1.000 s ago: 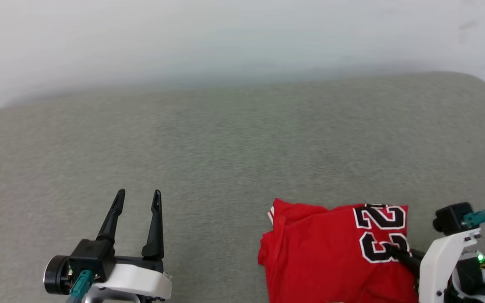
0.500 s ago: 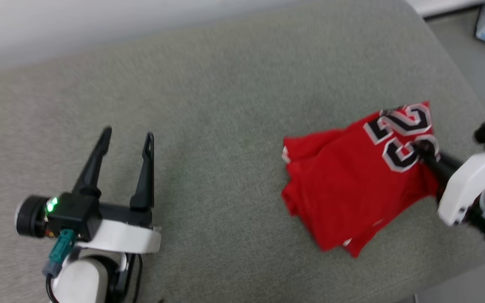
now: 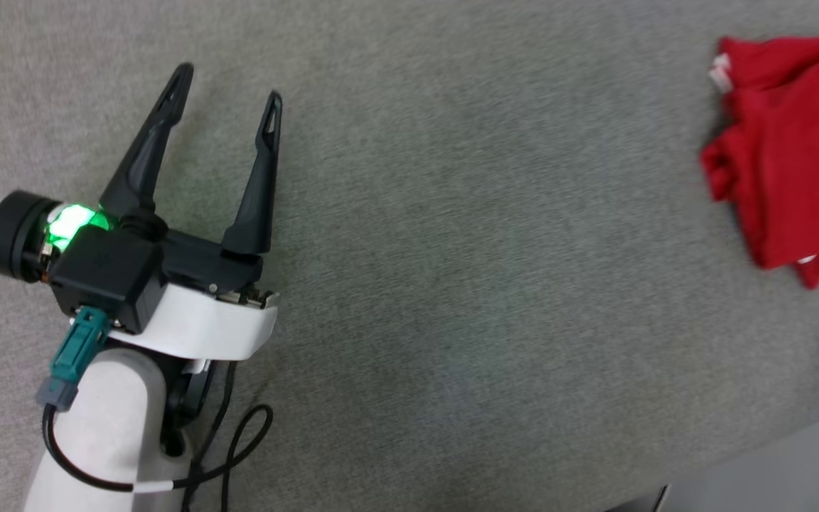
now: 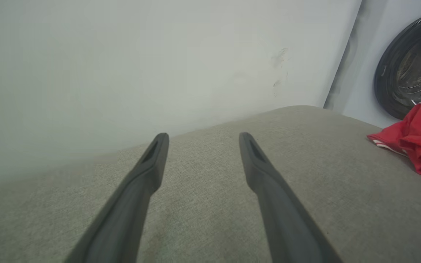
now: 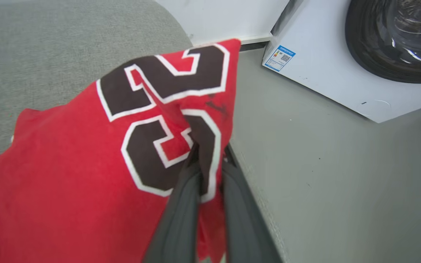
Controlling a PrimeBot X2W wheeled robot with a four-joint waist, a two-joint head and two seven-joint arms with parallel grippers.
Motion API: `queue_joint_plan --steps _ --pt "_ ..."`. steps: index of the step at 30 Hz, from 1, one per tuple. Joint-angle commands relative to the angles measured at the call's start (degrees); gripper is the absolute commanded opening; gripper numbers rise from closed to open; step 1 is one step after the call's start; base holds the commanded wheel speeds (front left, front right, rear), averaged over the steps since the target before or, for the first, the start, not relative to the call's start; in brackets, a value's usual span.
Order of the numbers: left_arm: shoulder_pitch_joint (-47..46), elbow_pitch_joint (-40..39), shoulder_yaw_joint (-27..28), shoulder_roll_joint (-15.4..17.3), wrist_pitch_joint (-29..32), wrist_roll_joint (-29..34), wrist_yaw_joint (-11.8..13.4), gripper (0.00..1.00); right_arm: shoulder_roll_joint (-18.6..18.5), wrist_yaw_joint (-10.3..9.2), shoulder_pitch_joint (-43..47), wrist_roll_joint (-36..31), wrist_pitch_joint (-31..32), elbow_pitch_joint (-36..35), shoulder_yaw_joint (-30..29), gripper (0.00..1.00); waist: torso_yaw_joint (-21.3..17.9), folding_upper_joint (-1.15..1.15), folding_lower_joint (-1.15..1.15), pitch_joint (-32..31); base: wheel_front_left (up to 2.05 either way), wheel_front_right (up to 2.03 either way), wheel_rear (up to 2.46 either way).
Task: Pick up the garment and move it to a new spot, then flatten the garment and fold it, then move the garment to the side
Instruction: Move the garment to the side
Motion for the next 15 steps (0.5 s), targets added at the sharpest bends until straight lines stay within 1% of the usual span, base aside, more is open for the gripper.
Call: queue_joint_plan --steps 1,3,6,7,8,9,10,12,13,15 --pt "-1.66 -0.57 -0.57 0.11 0.15 0.46 -0.43 1.00 -0.87 -0.06 -2.09 -0.33 -1.19 2.02 -1.35 0.00 2.12 0.00 -0.02 3.17 0.00 0.00 0.00" --pt "-2.89 -0.62 -1.25 -0.10 0.26 0.23 -0.60 1.00 -0.41 -0.06 -3.80 0.55 -2.33 4.82 -3.36 0.00 2.88 0.00 -0.02 4.23 0.00 0.00 0.00" --pt "-4.36 -0.25 -2.01 0.04 0.24 0.56 -0.92 1.00 0.09 -0.06 -5.34 0.06 -3.91 8.55 -4.49 0.00 3.52 0.00 -0.02 5.24 0.00 0.00 0.00" --pt "-4.80 -0.08 -2.25 -0.05 0.18 0.57 -0.99 1.00 0.28 -0.06 -5.68 -0.39 -4.45 9.90 -4.70 0.02 3.69 0.00 -0.02 5.39 0.00 0.00 0.00" --pt "-5.15 0.01 -2.46 -0.08 0.12 0.57 -1.05 1.00 0.55 -0.06 -5.98 -0.68 -5.04 11.09 -4.70 0.36 3.83 0.00 -0.02 5.46 0.00 0.00 0.00" --pt "-5.40 0.16 -2.59 -0.10 0.08 0.53 -1.06 1.00 0.43 -0.06 -6.27 -1.44 -6.08 12.01 -4.62 0.92 3.95 0.00 -0.02 5.48 0.00 0.00 0.00" --pt "-5.53 0.36 -2.67 -0.09 -0.03 0.44 -1.08 1.00 0.35 -0.06 -6.58 -2.03 -7.08 13.11 -4.73 1.00 4.05 0.00 -0.02 5.41 0.00 0.00 0.00" --pt "-5.61 0.59 -2.75 -0.09 -0.16 0.37 -0.92 1.00 0.29 -0.06 -6.72 -2.88 -8.26 14.27 -5.05 1.00 4.13 0.00 -0.02 5.23 0.00 0.00 0.00" --pt "-5.38 1.16 -2.86 -0.24 -0.52 0.09 -0.75 1.00 0.28 -0.06 -7.15 -4.77 -11.58 16.03 -5.77 1.00 4.27 0.00 -0.02 4.50 0.00 0.00 0.00" --pt "-4.66 1.93 -2.87 -0.39 -0.90 -0.22 -0.53 1.00 -0.33 -0.06 -7.46 -7.54 -15.68 17.42 -6.72 1.00 4.42 0.00 -0.02 3.47 0.00 0.00 0.00"
